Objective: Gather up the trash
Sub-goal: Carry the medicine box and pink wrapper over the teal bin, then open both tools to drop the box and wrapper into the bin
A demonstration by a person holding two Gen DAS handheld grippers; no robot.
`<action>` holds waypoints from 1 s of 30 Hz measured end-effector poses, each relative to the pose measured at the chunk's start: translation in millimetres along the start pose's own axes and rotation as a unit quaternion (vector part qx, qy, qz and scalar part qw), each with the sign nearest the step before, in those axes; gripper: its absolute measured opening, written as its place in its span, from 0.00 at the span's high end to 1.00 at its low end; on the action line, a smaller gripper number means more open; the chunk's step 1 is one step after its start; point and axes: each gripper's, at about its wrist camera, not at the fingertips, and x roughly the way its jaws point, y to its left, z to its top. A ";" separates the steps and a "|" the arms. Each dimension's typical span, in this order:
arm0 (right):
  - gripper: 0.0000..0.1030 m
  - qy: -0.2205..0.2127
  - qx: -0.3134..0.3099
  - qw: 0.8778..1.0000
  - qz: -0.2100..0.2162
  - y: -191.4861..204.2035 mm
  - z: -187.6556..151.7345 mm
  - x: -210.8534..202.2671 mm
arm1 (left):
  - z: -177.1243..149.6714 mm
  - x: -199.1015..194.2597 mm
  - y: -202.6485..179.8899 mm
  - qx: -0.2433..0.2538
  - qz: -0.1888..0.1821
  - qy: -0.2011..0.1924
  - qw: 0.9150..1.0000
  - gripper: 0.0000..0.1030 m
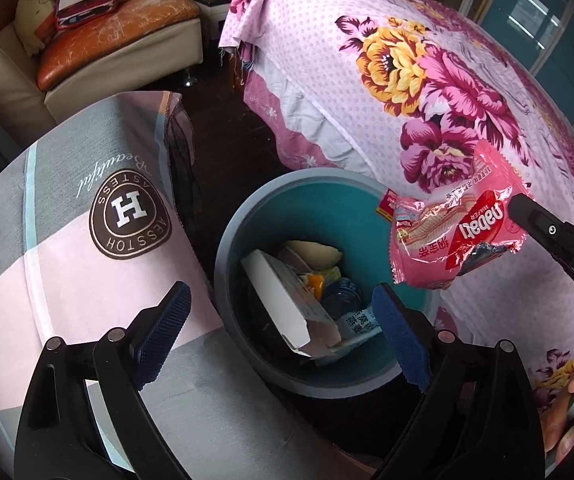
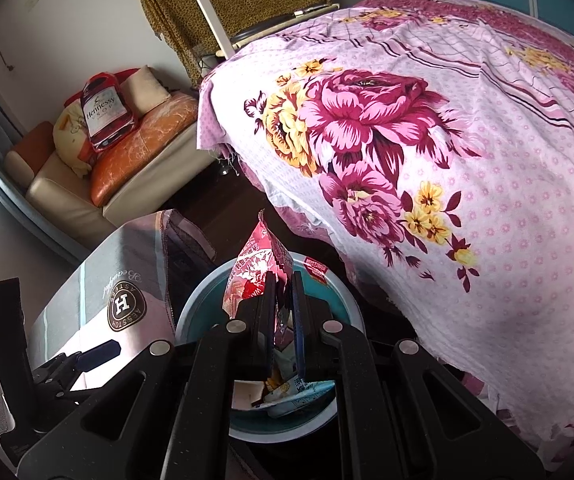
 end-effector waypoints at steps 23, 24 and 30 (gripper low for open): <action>0.83 0.039 -0.033 0.999 -0.014 37.3 -14.1 22.6 | -37.7 -8.5 60.2 -0.058 0.016 0.016 0.998 0.09; 0.70 0.041 -0.036 0.998 -0.015 39.9 -15.2 22.5 | -38.8 -9.7 61.8 -0.059 0.016 0.016 0.998 0.09; 0.28 0.049 -0.051 0.997 -0.017 51.6 -22.7 14.5 | -47.7 -19.5 69.9 -0.070 0.016 0.009 0.997 0.09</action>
